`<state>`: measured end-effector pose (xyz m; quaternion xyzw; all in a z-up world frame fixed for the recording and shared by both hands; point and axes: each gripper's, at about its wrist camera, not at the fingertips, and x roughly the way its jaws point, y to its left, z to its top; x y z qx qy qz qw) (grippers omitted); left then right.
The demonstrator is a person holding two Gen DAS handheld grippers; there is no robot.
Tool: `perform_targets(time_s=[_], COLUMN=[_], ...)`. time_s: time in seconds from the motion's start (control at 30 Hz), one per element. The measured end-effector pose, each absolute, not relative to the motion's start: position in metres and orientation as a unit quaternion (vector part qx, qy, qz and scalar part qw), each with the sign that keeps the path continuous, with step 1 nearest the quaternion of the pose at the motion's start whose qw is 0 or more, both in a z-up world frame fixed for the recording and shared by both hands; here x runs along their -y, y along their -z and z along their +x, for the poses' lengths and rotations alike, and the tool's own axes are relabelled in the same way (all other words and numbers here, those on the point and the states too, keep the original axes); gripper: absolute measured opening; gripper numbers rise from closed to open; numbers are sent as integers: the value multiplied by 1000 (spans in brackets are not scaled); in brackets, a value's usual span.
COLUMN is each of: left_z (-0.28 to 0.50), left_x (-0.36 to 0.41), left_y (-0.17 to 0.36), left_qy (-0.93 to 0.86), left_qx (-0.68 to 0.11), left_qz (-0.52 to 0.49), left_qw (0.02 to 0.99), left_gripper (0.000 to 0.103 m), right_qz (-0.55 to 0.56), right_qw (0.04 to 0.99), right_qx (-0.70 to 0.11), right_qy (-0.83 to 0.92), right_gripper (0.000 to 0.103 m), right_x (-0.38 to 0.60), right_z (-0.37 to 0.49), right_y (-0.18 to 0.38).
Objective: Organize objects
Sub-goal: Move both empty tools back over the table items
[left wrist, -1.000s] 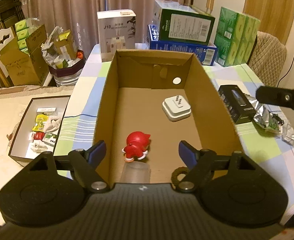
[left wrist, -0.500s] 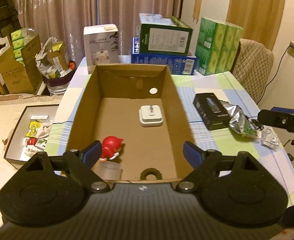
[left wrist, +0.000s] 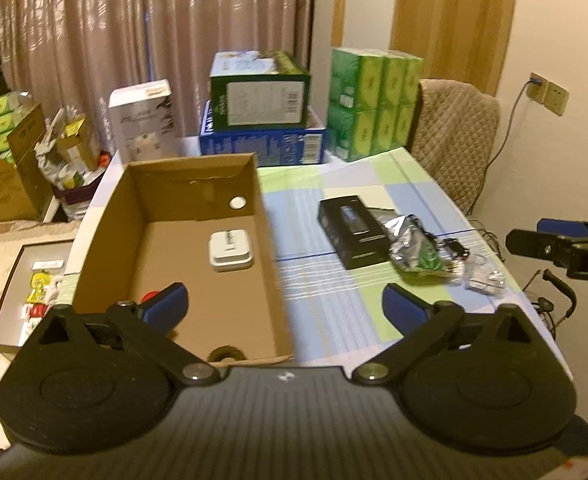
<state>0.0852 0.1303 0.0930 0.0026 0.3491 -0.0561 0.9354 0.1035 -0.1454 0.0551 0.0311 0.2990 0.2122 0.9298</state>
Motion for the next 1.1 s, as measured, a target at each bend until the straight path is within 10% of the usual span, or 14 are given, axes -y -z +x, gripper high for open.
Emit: perform_targets(time_s=[1.1], left_z=[127], left_x=[8], left_y=[-32], left_qy=[108], left_qx=[-364], left_qz=[6], left_qw=[925], left_gripper=[102], right_qz=[48], right_qw=[929], right_qx=[-358], right_qy=[-85], right_gripper=[82], right_x=[291], right_z=[101], right_y=[14])
